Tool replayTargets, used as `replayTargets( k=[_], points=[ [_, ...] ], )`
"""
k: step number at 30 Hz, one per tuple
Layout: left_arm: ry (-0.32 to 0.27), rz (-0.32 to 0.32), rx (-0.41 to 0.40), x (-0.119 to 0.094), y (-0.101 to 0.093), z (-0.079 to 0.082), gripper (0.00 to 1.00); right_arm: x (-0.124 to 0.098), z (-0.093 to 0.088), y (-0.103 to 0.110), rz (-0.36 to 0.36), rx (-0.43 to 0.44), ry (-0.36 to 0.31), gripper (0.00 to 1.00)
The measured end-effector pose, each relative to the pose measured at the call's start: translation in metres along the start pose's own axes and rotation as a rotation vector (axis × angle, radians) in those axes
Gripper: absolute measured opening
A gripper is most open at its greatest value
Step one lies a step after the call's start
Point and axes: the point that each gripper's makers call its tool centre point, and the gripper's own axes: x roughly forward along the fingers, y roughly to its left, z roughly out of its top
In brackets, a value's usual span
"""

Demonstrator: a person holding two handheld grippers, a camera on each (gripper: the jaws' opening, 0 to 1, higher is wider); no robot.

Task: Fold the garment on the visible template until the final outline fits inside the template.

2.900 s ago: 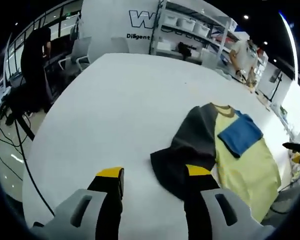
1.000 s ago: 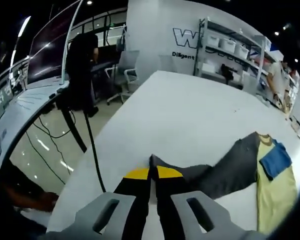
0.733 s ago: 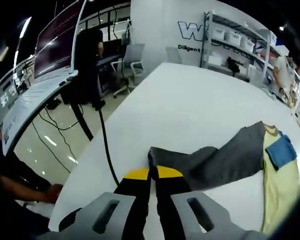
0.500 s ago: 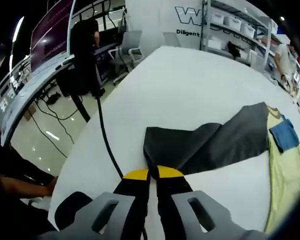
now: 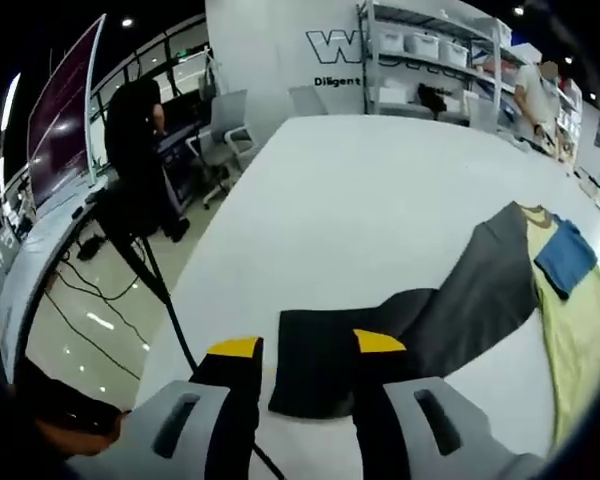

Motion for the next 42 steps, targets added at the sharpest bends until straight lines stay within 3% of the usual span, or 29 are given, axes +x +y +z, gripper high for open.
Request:
replayTargets(
  k=[5,9,13,17,22,25,30,32,38,42],
  points=[
    [0.028,-0.035,-0.047,0.012,0.002,-0.001,0.35,-0.001,-0.001,-0.002,-0.011,0.005,0.005,0.97],
    [0.056,-0.025,-0.003,0.019,0.007,-0.003,0.36,-0.001,-0.001,-0.003,-0.016,0.009,0.004,0.97],
    [0.058,-0.040,-0.035,0.023,0.009,-0.001,0.35,-0.001,-0.002,-0.003,-0.019,0.009,0.009,0.97],
    [0.106,-0.061,-0.046,0.027,0.005,-0.011,0.34,0.000,-0.002,-0.004,-0.022,0.011,0.011,0.96],
    [0.090,-0.057,-0.040,0.023,0.004,-0.007,0.27,0.000,-0.002,-0.004,-0.029,0.014,0.008,0.96],
    [0.101,-0.047,-0.058,0.022,0.004,-0.008,0.14,0.000,-0.004,-0.004,-0.033,0.003,0.019,0.95],
    [0.100,-0.037,-0.066,0.022,0.005,-0.008,0.11,0.000,-0.004,-0.005,-0.034,0.003,0.016,0.95],
    [0.103,-0.035,-0.066,0.021,0.004,-0.008,0.03,0.000,-0.004,-0.006,-0.036,0.003,0.017,0.95],
    [0.109,-0.005,-0.070,0.021,0.011,-0.009,0.03,-0.001,-0.005,-0.007,-0.039,0.004,0.021,0.94],
    [0.054,0.021,-0.090,0.016,0.023,0.003,0.03,-0.001,-0.004,-0.008,-0.041,0.006,0.016,0.94]
  ],
)
